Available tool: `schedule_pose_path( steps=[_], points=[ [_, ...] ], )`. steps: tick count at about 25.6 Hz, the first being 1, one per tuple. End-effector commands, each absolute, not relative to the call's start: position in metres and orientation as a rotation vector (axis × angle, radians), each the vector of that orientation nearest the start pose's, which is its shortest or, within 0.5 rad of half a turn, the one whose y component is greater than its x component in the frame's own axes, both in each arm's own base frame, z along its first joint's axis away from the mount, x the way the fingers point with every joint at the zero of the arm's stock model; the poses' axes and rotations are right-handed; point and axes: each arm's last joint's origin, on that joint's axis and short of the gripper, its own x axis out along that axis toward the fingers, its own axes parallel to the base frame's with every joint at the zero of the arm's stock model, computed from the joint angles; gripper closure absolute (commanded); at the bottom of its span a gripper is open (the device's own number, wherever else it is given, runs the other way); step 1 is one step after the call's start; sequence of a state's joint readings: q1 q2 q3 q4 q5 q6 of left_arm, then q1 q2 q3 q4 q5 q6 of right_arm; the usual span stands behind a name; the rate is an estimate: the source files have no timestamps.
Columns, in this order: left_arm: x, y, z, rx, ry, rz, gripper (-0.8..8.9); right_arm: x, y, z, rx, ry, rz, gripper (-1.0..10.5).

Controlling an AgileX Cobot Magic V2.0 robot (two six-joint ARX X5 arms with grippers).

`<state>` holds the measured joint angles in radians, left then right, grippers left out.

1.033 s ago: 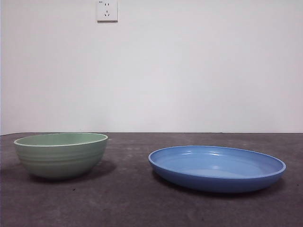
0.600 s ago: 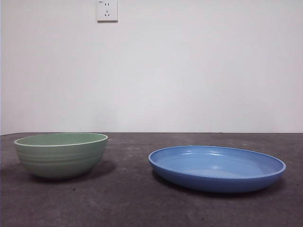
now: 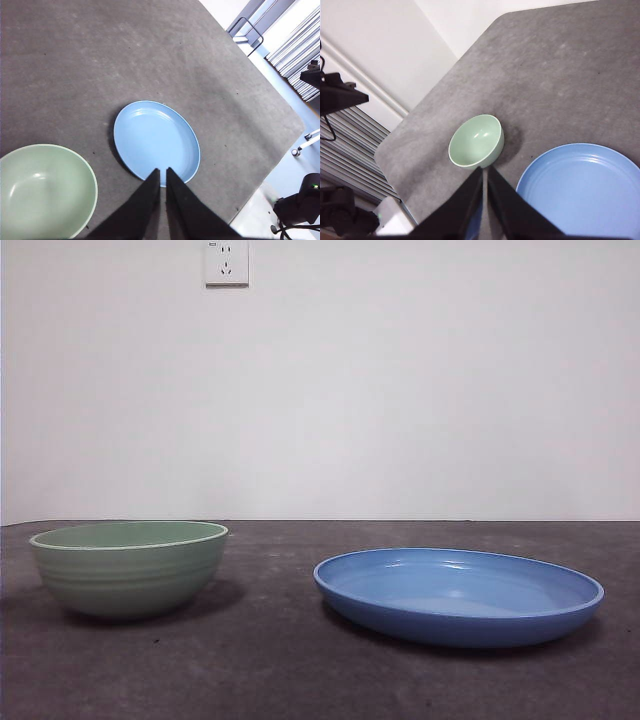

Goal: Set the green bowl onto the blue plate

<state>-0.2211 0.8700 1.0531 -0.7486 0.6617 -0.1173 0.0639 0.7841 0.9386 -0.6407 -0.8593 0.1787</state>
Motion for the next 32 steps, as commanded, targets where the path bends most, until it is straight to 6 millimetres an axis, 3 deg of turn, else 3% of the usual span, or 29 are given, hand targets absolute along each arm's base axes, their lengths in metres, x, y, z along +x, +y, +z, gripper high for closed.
schedule_pose_path(
  steps=[1,5,10,12,23,32],
  points=[
    [0.15,-0.053,0.367,-0.207,0.591,-0.847,7.39,0.141,0.031,0.352,0.318,0.516,0.871,9.3],
    [0.153,-0.053,0.365,-0.21,0.606,-0.844,4.98,0.141,0.031,0.351,0.322,0.523,0.87,8.8],
    [0.16,-0.054,0.361,-0.204,0.629,-0.8,2.25,0.14,0.031,0.349,0.328,0.543,0.856,4.5],
    [0.165,-0.054,0.358,-0.195,0.644,-0.761,1.68,0.141,0.03,0.349,0.325,0.547,0.834,3.6],
    [0.199,-0.058,0.335,-0.166,0.767,-0.615,1.56,0.141,0.03,0.348,0.321,0.556,0.815,3.4],
    [0.242,-0.061,0.292,-0.061,0.948,-0.382,1.58,0.14,0.03,0.348,0.322,0.556,0.816,3.4]
  ],
)
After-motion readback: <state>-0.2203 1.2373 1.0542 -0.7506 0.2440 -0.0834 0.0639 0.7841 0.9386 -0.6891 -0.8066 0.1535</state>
